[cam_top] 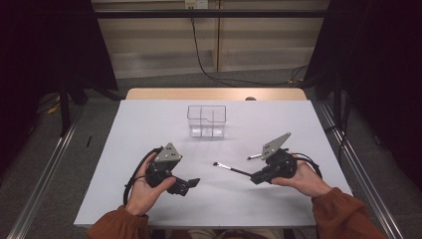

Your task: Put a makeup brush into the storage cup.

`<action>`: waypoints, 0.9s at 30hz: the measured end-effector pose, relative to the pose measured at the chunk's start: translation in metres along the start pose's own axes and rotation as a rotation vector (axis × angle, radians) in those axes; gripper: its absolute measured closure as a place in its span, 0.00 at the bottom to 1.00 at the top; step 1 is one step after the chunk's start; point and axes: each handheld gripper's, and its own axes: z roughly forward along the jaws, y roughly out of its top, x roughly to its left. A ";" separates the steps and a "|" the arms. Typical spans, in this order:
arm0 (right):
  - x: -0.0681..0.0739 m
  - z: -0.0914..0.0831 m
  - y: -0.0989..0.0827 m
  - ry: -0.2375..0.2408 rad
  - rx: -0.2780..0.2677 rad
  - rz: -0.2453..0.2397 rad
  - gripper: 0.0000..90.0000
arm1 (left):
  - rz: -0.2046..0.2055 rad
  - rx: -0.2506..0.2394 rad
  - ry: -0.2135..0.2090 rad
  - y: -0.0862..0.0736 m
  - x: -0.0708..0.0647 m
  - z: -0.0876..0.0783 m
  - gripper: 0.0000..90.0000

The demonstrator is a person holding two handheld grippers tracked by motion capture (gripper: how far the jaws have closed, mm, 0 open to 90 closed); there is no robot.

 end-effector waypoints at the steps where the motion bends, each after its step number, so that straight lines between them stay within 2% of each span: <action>1: -0.001 0.000 -0.001 -0.001 -0.013 0.005 0.94 | -0.006 -0.015 0.003 -0.001 -0.001 0.000 0.05; 5: -0.001 0.004 -0.005 -0.009 -0.068 0.029 0.94 | -0.015 -0.024 0.006 -0.004 -0.001 0.000 0.04; 6: -0.001 0.005 -0.006 -0.013 -0.100 0.031 0.94 | -0.016 -0.026 0.007 -0.005 -0.001 0.000 0.05; 9: -0.001 0.006 -0.007 -0.018 -0.130 0.041 0.94 | -0.013 -0.029 0.014 -0.006 -0.002 -0.002 0.05; 14: 0.003 0.008 -0.007 -0.021 -0.194 0.028 0.94 | -0.021 -0.055 0.033 -0.007 -0.001 -0.005 0.04; 17: 0.005 0.011 -0.007 -0.030 -0.196 0.013 0.94 | -0.011 -0.062 0.040 -0.008 -0.002 -0.005 0.04; 20: 0.007 0.015 -0.010 -0.020 -0.220 0.004 0.94 | -0.010 -0.069 0.044 -0.009 -0.002 -0.005 0.04; 27: 0.013 0.016 -0.014 -0.027 -0.319 0.002 0.94 | -0.007 -0.074 0.042 -0.010 -0.002 -0.004 0.04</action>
